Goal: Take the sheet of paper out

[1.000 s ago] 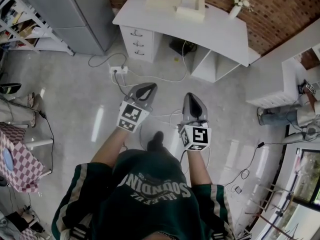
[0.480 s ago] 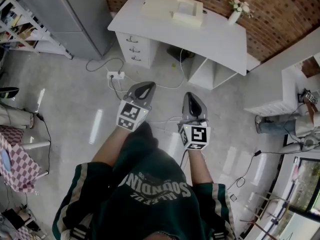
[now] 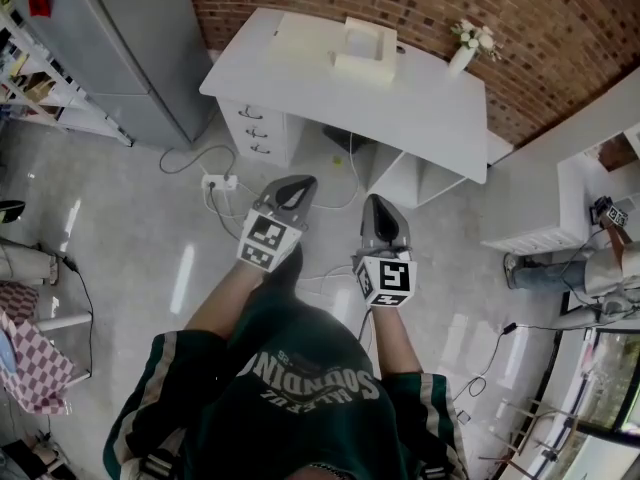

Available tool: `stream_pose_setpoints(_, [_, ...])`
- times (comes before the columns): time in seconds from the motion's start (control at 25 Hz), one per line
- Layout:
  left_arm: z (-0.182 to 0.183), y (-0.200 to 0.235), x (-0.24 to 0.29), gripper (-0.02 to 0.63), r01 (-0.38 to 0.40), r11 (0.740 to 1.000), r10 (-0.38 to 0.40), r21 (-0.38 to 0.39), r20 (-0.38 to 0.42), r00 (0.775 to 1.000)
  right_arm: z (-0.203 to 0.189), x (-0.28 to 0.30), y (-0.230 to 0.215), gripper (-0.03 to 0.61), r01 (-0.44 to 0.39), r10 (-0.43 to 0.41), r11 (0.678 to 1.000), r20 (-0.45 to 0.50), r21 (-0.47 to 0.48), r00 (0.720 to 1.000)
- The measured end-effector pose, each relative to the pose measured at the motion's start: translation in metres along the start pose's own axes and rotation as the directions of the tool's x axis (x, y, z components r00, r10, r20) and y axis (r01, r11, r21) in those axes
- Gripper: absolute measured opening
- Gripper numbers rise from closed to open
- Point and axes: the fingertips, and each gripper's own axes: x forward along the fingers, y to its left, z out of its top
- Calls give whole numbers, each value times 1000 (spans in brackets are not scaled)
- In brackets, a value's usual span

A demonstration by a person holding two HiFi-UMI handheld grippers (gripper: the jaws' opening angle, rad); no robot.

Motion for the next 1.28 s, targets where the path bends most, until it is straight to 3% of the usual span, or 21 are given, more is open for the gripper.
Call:
stream_pose_setpoints(0.68, [37,169,190,11,72,997,-72,-16,-14,997,21,230,-97,0,76,-74,997,-65,33,995])
stream_pose_setpoints(1.28, [47,237,276,11,137,990,-138,-28,-38,990,37,333,-134,0,114,-111,993,-82,31,990])
